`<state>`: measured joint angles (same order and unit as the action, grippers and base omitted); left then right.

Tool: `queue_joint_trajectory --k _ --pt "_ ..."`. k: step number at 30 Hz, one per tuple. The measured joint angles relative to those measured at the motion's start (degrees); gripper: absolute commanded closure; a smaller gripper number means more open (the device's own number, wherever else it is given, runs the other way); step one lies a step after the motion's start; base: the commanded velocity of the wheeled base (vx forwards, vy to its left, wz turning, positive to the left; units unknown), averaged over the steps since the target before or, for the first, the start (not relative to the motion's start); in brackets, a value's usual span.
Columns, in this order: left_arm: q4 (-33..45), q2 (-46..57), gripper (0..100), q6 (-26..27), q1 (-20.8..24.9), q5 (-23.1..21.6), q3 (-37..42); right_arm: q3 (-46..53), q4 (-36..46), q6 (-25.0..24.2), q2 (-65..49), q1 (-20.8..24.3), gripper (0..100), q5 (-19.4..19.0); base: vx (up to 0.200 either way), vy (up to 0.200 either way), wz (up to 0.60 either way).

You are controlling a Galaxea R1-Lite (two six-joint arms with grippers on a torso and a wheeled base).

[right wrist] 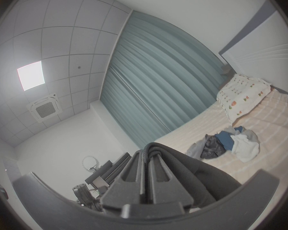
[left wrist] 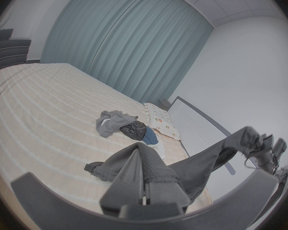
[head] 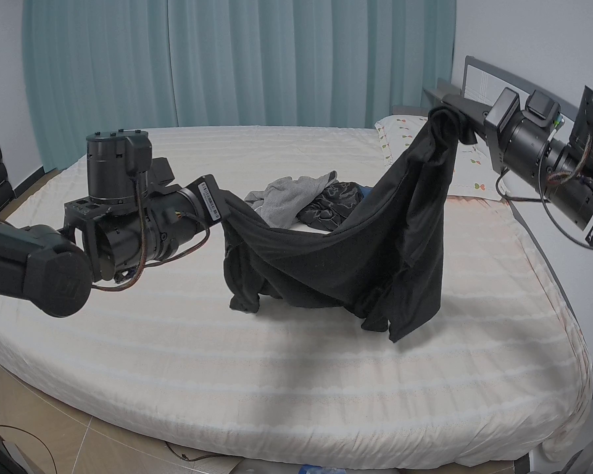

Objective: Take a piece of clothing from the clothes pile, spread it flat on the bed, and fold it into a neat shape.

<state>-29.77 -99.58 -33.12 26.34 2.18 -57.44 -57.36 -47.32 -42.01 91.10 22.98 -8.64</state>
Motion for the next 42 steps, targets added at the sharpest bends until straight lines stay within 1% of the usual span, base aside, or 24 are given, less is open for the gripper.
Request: queue_joint_trajectory --k 3,8,11,14,18,22,27,34,42 --pt "0.05 1.44 100 -1.45 -0.17 -0.05 2.79 4.55 0.46 -0.57 -0.17 0.74 100 0.05 0.0 0.0 0.0" --pt "-1.65 3.19 100 -5.61 0.85 -0.09 10.42 12.52 0.85 -2.08 1.32 1.29 100 0.39 0.0 0.0 0.0" --pt "-4.88 3.39 100 -8.81 1.73 -0.2 14.01 14.42 0.96 -4.02 2.86 1.33 100 0.5 0.0 0.0 0.0" --pt "-5.92 3.17 100 -10.2 2.27 -0.52 16.1 15.27 0.99 -5.07 3.99 1.33 100 0.57 0.0 0.0 0.0" --pt "-6.13 3.12 100 -10.67 2.73 -2.39 18.22 16.21 0.96 -5.17 4.88 1.5 100 0.6 0.0 0.0 0.0" --pt "-6.14 3.23 100 -12.23 3.06 -3.49 19.85 16.84 0.93 -5.25 5.29 1.55 100 0.6 -0.2 0.0 0.0" --pt "-6.36 3.36 100 -12.62 3.1 -3.66 21.31 17.29 0.93 -5.23 5.58 1.66 100 0.57 -0.2 0.0 0.0" --pt "-9.16 3.5 100 -13.62 2.9 -3.49 22.61 17.46 0.96 -5.18 5.81 1.82 100 0.57 0.0 0.0 0.0" --pt "-9.29 3.63 100 -15.35 2.56 -3.38 22.83 17.23 0.94 -5.07 6.75 1.96 100 0.99 0.0 0.0 0.0"
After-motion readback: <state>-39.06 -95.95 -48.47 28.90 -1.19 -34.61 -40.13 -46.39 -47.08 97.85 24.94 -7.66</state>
